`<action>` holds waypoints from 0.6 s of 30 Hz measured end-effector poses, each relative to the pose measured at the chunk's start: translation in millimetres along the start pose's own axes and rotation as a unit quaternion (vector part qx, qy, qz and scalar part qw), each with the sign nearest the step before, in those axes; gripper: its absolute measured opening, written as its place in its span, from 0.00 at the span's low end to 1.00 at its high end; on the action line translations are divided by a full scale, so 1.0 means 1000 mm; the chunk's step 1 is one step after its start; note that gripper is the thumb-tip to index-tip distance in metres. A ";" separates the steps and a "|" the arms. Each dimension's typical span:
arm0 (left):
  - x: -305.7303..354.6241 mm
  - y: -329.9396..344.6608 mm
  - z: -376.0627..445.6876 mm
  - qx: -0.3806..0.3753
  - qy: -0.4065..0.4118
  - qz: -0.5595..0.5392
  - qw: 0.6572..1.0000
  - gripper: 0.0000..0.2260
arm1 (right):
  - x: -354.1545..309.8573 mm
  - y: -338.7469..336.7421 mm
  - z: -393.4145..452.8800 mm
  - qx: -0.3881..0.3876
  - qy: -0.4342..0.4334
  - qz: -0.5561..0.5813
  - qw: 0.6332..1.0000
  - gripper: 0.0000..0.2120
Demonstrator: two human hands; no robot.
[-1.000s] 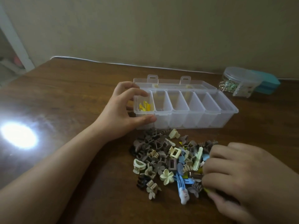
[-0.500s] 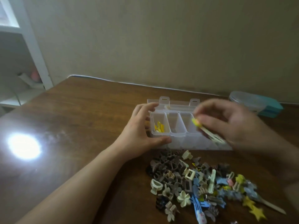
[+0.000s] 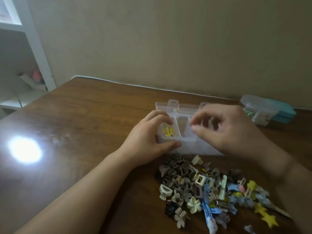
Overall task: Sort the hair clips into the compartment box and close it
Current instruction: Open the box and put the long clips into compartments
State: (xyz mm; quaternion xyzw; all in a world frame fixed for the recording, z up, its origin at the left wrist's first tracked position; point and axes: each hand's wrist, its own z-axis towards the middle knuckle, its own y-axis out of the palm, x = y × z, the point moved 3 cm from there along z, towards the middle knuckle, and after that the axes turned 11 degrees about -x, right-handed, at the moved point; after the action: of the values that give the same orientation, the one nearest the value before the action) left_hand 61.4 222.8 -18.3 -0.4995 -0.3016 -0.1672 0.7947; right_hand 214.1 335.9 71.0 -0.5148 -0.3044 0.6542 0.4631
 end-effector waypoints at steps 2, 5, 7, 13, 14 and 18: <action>0.002 0.000 0.000 0.000 0.008 0.027 1.000 0.25 | -0.010 0.002 -0.032 -0.148 -0.057 -0.010 0.987 0.04; 0.003 -0.001 0.000 -0.011 -0.003 0.047 0.999 0.24 | -0.011 0.015 -0.067 -0.275 -0.134 -0.094 0.947 0.08; 0.004 0.000 0.001 -0.027 -0.009 0.066 0.997 0.22 | -0.004 0.027 -0.078 -0.314 -0.164 -0.137 0.925 0.13; 0.005 0.000 0.001 -0.027 -0.010 0.078 0.997 0.18 | 0.002 0.044 -0.084 -0.259 -0.211 -0.156 0.930 0.06; 0.004 0.001 0.001 -0.024 -0.007 0.067 0.997 0.18 | 0.002 0.042 -0.082 -0.240 -0.209 -0.148 0.936 0.05; 0.003 0.002 0.000 -0.004 0.000 0.024 1.000 0.30 | 0.001 0.026 -0.074 -0.187 -0.158 0.057 0.968 0.03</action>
State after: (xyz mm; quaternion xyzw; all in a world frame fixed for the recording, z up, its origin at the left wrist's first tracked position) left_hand 64.5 223.7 -17.4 -0.5098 -0.2890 -0.1488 0.7965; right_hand 277.0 321.2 27.3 -0.4989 -0.4612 0.6836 0.2667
